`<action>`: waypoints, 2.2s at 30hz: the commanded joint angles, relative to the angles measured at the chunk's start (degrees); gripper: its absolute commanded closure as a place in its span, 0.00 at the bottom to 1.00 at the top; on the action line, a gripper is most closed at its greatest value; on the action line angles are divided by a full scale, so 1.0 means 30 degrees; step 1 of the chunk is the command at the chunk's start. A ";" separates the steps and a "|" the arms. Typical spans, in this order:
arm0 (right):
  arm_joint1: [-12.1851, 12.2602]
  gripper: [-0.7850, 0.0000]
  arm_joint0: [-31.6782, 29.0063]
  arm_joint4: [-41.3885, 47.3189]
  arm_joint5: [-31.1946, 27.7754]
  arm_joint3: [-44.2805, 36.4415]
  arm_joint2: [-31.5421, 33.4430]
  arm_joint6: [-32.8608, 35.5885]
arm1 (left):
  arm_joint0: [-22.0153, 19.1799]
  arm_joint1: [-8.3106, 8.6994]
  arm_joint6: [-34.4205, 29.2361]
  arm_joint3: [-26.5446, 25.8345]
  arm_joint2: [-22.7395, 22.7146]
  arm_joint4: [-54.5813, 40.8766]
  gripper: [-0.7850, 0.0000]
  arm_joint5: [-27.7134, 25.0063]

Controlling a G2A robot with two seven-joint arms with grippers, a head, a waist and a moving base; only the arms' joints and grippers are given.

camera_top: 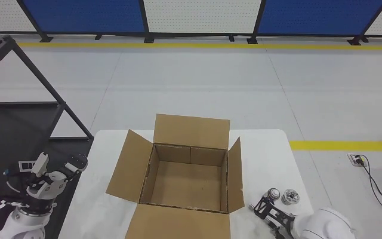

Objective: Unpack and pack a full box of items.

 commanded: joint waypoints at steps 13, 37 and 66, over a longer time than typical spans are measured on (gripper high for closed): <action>0.0281 0.00 -0.6886 0.3536 0.0003 -0.7000 0.8256 -0.6624 | 0.0000 0.0000 0.0000 0.0000 0.0000 0.0000 0.00 0.0000; 0.0243 0.00 -0.8208 0.5081 -0.1635 -0.6758 0.9596 -0.8817 | 0.0000 0.0000 0.0000 0.0000 0.0000 0.0000 0.00 0.0000; 0.0512 0.00 -0.4777 0.0159 -0.3643 -0.1020 0.4441 -0.8282 | 0.0000 0.0000 0.0000 0.0000 0.0000 0.0000 0.00 0.0000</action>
